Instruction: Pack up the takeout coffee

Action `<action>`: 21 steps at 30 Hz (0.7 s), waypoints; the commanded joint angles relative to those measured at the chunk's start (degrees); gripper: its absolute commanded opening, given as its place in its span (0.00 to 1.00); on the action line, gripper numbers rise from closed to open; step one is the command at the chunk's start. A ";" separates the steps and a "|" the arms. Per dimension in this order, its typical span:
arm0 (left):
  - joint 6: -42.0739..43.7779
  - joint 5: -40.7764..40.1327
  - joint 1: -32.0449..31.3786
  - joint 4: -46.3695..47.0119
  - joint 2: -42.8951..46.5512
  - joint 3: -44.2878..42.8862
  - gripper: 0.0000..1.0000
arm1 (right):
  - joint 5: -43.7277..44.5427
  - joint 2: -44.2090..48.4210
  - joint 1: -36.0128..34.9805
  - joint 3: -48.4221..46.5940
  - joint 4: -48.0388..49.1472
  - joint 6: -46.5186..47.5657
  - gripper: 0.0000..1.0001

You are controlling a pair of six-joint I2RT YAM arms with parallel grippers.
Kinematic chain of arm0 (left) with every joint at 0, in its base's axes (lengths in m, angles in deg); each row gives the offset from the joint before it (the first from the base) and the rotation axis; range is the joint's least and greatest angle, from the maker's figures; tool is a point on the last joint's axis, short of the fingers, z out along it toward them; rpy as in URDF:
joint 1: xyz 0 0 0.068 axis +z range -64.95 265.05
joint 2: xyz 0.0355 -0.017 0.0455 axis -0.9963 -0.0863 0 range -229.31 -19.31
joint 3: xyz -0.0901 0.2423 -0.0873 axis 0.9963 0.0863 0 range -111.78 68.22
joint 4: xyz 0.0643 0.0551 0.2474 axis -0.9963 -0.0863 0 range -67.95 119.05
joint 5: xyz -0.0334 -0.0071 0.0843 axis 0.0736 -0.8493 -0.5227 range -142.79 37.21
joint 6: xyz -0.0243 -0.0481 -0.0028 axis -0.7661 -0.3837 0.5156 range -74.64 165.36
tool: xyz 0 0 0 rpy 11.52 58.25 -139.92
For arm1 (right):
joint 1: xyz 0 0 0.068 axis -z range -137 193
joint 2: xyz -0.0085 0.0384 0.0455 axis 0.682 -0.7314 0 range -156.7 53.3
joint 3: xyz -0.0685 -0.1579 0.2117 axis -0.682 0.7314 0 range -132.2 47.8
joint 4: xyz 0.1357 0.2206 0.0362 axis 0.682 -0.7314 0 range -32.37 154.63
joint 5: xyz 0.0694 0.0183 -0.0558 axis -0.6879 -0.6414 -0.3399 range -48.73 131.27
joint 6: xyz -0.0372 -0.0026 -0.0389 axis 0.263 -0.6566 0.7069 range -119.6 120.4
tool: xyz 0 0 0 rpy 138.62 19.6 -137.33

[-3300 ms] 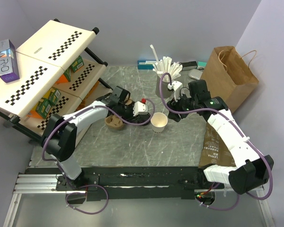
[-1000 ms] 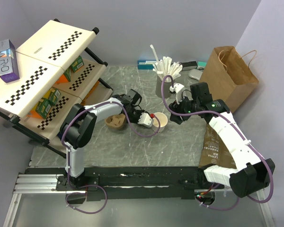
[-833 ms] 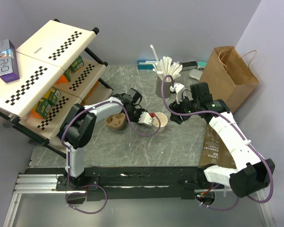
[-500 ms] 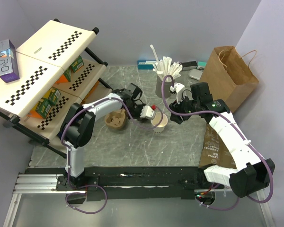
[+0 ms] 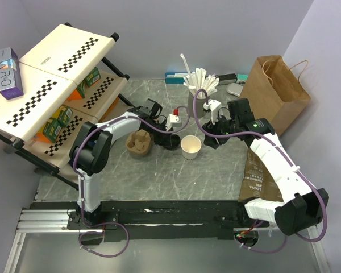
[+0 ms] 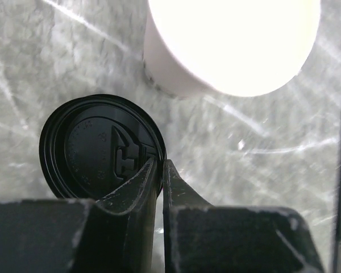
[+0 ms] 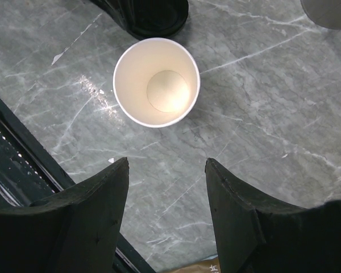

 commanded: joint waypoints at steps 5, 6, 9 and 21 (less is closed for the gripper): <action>-10.85 7.33 -0.31 5.80 -0.39 1.03 0.01 | -0.69 -0.03 0.36 -2.39 0.40 -0.25 0.63; -11.98 7.41 -0.31 6.24 -0.48 1.03 0.01 | -0.69 0.06 0.36 -2.30 0.49 -0.42 0.63; -14.18 7.06 -0.31 7.55 -0.31 1.90 0.06 | -0.87 0.15 0.27 -2.30 0.67 -0.60 0.63; -20.42 8.03 -0.31 13.88 -0.57 4.71 0.22 | -0.87 -0.29 0.36 -2.83 0.49 -0.77 0.63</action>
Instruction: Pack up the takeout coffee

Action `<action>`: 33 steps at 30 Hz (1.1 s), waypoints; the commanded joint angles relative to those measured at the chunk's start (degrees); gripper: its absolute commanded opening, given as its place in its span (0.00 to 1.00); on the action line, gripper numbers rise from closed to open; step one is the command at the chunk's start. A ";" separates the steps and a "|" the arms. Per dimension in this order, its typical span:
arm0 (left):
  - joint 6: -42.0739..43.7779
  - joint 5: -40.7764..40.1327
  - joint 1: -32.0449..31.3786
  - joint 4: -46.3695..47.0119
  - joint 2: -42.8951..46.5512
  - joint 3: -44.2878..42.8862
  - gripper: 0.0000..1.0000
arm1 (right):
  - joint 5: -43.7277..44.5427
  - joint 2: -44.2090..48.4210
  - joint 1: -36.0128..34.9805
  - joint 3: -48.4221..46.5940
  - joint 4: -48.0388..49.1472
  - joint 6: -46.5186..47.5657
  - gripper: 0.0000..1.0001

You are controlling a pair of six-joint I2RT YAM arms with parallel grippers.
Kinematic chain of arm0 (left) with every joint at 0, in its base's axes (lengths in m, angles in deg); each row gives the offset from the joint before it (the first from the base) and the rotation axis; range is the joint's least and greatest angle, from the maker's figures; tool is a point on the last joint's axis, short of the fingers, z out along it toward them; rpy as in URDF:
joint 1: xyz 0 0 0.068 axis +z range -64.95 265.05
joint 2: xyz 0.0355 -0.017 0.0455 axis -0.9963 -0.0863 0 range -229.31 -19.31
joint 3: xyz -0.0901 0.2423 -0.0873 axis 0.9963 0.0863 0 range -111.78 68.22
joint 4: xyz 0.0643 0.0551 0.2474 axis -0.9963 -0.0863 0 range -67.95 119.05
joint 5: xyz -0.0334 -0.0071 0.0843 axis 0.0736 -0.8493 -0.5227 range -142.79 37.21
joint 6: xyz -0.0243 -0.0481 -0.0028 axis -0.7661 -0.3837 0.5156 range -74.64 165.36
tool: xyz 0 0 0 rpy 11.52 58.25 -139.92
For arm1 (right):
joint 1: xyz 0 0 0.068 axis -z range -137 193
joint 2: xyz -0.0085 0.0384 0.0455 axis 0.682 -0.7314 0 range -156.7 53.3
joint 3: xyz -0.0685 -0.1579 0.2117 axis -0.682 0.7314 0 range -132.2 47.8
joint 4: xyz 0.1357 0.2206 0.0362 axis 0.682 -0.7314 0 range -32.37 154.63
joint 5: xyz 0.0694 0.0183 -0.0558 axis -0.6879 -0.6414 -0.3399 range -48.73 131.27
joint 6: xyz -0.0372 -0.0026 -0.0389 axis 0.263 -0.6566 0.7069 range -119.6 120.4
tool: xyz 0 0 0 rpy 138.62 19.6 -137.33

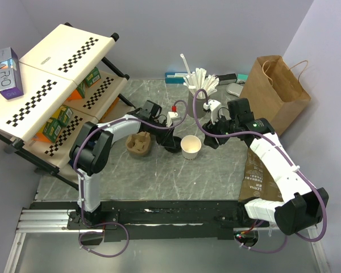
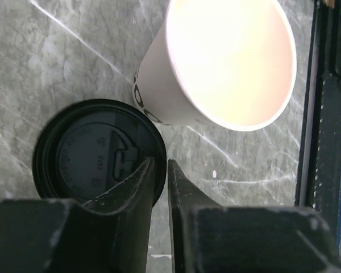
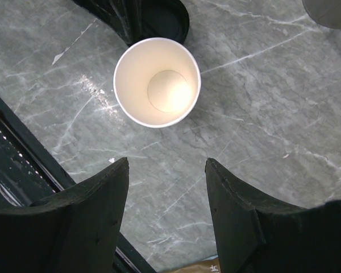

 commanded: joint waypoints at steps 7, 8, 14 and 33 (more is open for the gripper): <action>-4.83 3.22 -0.20 5.48 -0.55 2.60 0.06 | -0.49 0.59 0.36 -2.19 0.51 -0.73 0.63; -4.74 3.22 -0.28 6.27 -0.29 2.87 0.11 | -0.58 0.59 0.44 -2.19 0.51 -0.73 0.63; 8.33 -2.31 -2.30 3.39 3.93 5.60 0.41 | -0.41 0.94 0.36 -1.84 0.51 -0.64 0.64; 11.87 -5.39 -3.62 1.27 1.83 3.49 0.20 | -0.23 0.68 0.44 -2.10 0.07 -0.73 0.64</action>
